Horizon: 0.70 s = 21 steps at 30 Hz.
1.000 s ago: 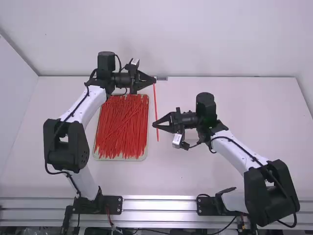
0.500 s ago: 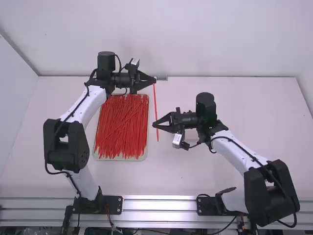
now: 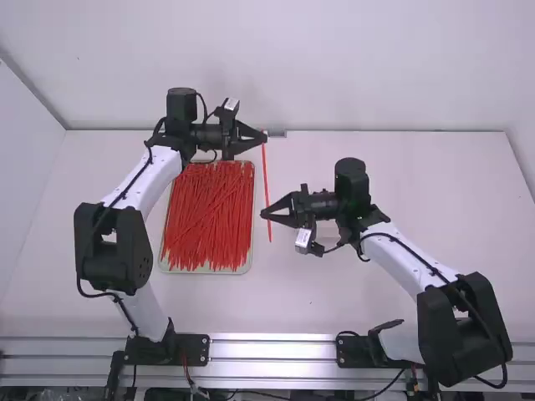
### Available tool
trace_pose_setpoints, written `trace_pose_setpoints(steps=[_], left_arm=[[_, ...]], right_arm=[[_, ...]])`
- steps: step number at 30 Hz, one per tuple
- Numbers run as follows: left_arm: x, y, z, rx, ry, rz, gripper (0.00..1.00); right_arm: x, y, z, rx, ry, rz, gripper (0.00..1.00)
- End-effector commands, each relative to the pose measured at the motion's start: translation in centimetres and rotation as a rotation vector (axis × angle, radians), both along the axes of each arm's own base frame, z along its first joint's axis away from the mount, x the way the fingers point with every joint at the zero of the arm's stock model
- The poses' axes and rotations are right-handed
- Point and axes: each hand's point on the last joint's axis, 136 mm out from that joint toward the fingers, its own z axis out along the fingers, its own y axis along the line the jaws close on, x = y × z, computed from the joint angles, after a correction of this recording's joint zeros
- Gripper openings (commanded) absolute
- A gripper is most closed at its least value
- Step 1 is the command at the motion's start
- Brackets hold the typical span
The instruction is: Fasten the cable tie
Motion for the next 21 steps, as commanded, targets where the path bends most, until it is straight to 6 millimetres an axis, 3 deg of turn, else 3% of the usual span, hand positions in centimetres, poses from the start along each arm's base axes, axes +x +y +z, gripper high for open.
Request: trace_pose_setpoints(steps=[1, 13, 17, 21], left_arm=[[-0.64, 0.12, -0.33, -0.012, -0.044, -0.043, 0.02], [-0.72, 0.13, -0.47, -0.002, -0.089, -0.051, 0.02], [-0.72, 0.15, -0.46, -0.003, -0.089, -0.051, 0.02], [-0.73, 0.15, -0.48, -0.002, -0.095, -0.052, 0.02]], right_arm=[[0.08, 0.33, 0.45, 0.003, -0.001, 0.01, 0.0], [-0.06, 0.12, 0.88, -0.021, 0.238, 0.01, 0.0], [-0.4, 0.39, 0.78, -0.05, 0.399, 0.009, 0.0], [-0.28, 0.38, 0.87, -0.05, 0.409, 0.004, 0.0]])
